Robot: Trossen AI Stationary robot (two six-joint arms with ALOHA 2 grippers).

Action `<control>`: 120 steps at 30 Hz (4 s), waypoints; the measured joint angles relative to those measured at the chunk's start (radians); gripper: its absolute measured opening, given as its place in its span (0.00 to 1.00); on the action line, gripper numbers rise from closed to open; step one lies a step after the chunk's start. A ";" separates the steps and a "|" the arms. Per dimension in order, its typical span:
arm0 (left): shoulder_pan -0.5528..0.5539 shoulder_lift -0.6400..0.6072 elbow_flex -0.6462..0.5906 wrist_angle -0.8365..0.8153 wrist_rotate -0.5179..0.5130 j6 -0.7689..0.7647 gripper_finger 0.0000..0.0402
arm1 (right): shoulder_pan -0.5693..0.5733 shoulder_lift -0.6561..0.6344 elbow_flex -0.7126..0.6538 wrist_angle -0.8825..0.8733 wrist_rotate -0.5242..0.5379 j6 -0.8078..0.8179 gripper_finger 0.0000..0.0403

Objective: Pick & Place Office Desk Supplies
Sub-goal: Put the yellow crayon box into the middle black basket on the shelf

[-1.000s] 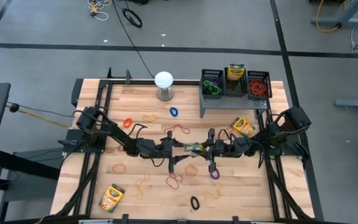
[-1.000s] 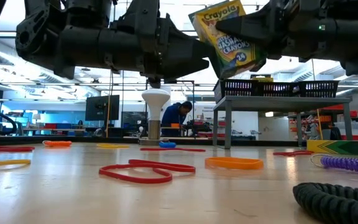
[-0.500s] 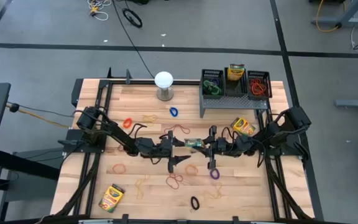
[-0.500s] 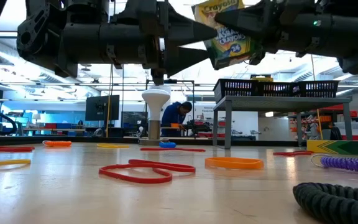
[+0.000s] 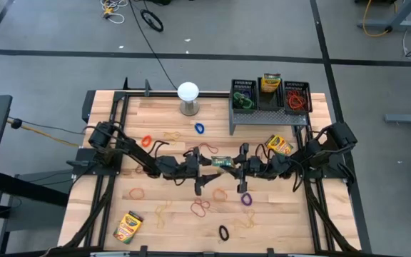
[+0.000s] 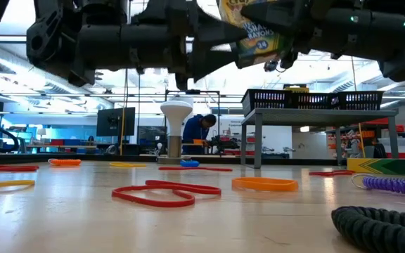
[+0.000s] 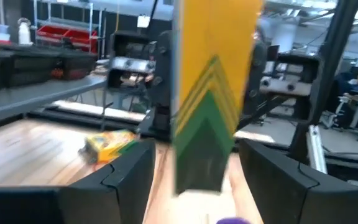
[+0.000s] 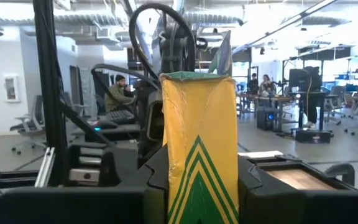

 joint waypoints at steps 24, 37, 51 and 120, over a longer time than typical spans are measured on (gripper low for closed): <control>-0.021 -0.007 0.059 -0.331 -0.067 0.136 0.20 | 0.129 -0.018 0.020 -0.136 0.322 -0.200 0.44; -0.007 -0.018 0.057 -0.613 -0.081 0.081 0.20 | 0.215 -0.444 0.209 -1.362 0.437 0.129 0.65; 0.036 -0.018 0.058 -0.609 -0.025 0.102 0.21 | 0.021 -0.206 0.716 -2.140 0.024 0.203 0.68; 0.194 -0.149 -0.247 -0.094 0.151 0.081 0.02 | -0.926 -0.469 1.096 -2.791 -0.091 -0.438 0.16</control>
